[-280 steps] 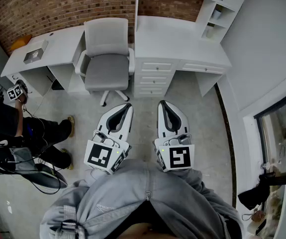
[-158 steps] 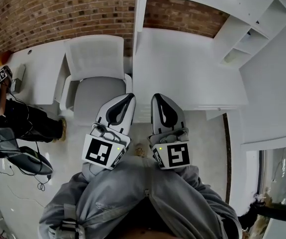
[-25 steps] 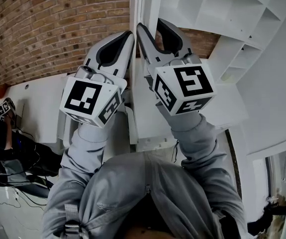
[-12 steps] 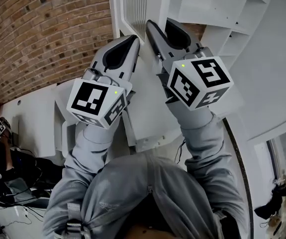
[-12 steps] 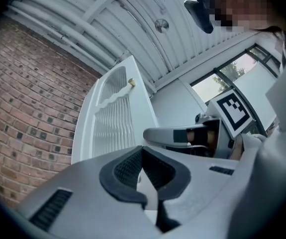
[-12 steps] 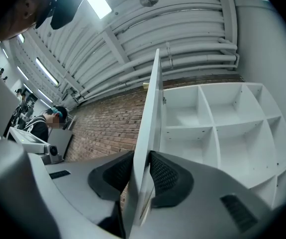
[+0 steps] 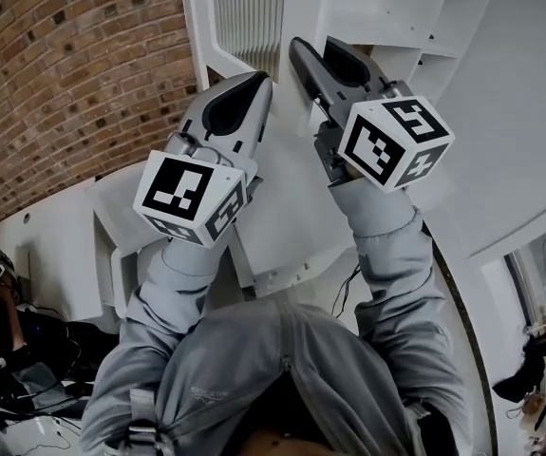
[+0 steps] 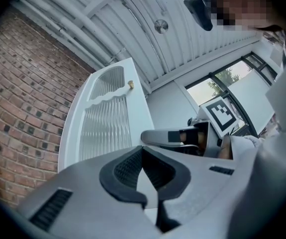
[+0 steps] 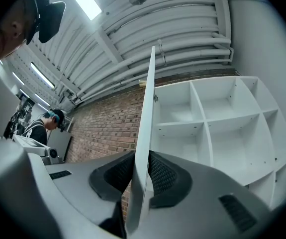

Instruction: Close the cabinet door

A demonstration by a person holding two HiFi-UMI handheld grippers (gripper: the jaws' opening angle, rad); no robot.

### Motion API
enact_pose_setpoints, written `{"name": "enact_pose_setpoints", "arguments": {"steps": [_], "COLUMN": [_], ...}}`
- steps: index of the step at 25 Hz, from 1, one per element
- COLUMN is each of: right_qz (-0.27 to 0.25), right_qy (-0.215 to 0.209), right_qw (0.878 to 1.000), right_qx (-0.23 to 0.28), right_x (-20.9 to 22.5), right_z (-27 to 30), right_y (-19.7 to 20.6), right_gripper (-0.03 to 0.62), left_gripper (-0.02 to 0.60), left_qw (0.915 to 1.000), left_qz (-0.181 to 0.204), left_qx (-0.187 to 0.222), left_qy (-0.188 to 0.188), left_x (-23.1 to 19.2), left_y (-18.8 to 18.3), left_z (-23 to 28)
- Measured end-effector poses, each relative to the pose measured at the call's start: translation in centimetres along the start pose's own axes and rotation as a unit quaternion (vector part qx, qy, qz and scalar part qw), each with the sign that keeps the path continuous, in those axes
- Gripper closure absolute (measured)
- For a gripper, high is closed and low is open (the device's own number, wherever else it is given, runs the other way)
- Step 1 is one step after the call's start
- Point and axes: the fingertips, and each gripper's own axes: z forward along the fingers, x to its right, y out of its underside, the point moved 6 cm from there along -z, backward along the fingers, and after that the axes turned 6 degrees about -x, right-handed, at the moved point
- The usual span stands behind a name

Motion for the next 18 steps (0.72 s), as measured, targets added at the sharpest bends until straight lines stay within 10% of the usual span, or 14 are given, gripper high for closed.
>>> {"name": "enact_pose_setpoints", "arguments": {"steps": [18], "right_qz": [0.004], "right_qy": [-0.015], "right_qw": [1.000], "right_qx": [-0.019], "right_x": [2.4], "right_z": [0.1], "right_y": [-0.3], "right_gripper": [0.503], "left_gripper": [0.575], "left_qw": [0.9999], "left_qz": [-0.003], "left_qx": [-0.007], "left_qy": [0.011], "left_x": [0.3], "left_y": [0.4], "left_z": [0.1]}}
